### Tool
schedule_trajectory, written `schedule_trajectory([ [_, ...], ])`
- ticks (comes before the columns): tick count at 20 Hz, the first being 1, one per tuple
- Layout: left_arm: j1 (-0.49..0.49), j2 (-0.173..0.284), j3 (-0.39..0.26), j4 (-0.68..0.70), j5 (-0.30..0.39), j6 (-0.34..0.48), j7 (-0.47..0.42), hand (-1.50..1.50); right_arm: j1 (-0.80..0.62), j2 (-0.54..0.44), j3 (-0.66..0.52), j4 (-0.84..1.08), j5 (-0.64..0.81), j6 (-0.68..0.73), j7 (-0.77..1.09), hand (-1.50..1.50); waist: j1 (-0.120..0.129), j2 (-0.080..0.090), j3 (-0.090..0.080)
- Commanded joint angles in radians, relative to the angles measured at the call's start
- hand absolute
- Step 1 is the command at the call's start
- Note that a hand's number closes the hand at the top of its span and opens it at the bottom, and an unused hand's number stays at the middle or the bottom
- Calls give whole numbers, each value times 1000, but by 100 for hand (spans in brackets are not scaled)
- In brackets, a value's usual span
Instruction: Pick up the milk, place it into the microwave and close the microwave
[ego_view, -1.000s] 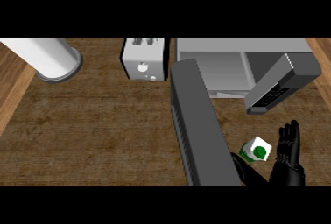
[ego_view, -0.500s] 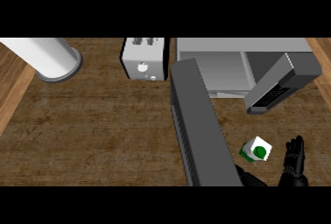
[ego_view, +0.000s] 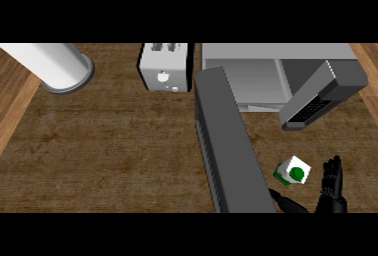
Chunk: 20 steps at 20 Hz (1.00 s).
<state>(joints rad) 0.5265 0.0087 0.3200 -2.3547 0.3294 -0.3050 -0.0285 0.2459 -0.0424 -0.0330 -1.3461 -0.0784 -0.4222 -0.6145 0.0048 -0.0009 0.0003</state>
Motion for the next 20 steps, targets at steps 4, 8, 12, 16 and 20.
schedule_trajectory([
  [4, 17, 7, 67, 9, 52, -41, -19, -150, -146, 40, -81, 323, -16, 2, -197, -150, 5, 0, 0],
  [8, -24, -8, 42, 3, 17, -26, 26, -150, -162, 28, -86, 315, -2, -30, -163, -150, 0, 0, 0],
  [12, 33, -8, 0, -23, 10, -5, -20, -150, -174, -51, -138, 431, -42, 100, -251, -150, 2, 0, 0],
  [16, 34, -8, 70, 1, 71, -64, -9, -150, -322, -65, -195, 637, -59, 118, -342, 150, 5, 1, 0],
  [20, 106, -8, 12, -53, 51, -60, -31, -150, -356, -67, -165, 668, -23, 133, -388, 150, 9, 0, 0],
])
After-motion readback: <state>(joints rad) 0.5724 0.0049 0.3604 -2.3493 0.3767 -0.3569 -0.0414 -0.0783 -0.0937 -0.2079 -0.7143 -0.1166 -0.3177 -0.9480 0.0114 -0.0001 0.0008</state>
